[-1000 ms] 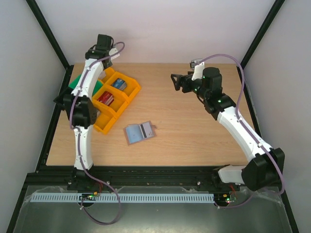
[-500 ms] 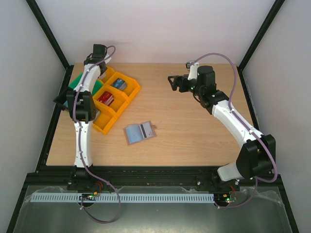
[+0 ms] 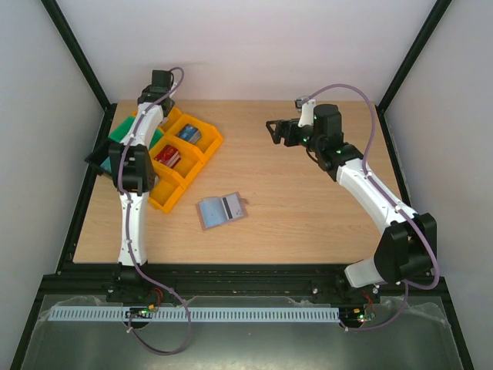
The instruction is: Take the credit cards out of the card holder
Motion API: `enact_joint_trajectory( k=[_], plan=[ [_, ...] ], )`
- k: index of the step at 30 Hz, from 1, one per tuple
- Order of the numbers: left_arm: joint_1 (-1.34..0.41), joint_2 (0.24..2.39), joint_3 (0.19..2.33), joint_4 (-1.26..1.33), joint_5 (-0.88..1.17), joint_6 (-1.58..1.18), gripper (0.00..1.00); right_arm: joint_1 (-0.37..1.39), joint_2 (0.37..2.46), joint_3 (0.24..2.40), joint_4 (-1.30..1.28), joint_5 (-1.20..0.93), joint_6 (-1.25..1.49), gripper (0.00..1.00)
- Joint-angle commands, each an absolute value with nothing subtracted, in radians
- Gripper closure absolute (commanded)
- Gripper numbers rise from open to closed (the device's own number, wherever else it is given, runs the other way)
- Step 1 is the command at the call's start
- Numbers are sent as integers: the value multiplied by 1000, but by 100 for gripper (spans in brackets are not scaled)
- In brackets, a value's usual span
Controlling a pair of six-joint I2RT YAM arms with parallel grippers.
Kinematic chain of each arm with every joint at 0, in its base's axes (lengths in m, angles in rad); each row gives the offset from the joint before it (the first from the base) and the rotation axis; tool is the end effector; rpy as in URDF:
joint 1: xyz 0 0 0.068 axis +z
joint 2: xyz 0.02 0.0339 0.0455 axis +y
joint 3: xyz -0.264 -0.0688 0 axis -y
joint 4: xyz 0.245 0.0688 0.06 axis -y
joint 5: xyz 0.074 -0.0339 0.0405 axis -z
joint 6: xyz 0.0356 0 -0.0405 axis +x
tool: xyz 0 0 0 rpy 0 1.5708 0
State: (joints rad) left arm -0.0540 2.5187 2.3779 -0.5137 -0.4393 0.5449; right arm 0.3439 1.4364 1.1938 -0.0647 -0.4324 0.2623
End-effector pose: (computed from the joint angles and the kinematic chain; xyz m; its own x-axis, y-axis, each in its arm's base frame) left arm 0.5697 -0.0156 0.2279 -0.6692 0.5060 -0.5443 0.0687 0.7714 0.6326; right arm 0.3134 0.1281 0.3423 -0.4519 0.0882 -0.8877 -0.5850 0.7219 0.3696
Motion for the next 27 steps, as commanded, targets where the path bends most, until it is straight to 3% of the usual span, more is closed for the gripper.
enact_joint_trajectory(
  k=[1,27],
  plan=[
    [-59,2558,2402,-490,-512,543,97,332,1429,1201,-46,-446,267,6],
    [-66,2614,2370,-533,-553,534,95,323,1423,1191,-25,-468,280,5]
  ],
)
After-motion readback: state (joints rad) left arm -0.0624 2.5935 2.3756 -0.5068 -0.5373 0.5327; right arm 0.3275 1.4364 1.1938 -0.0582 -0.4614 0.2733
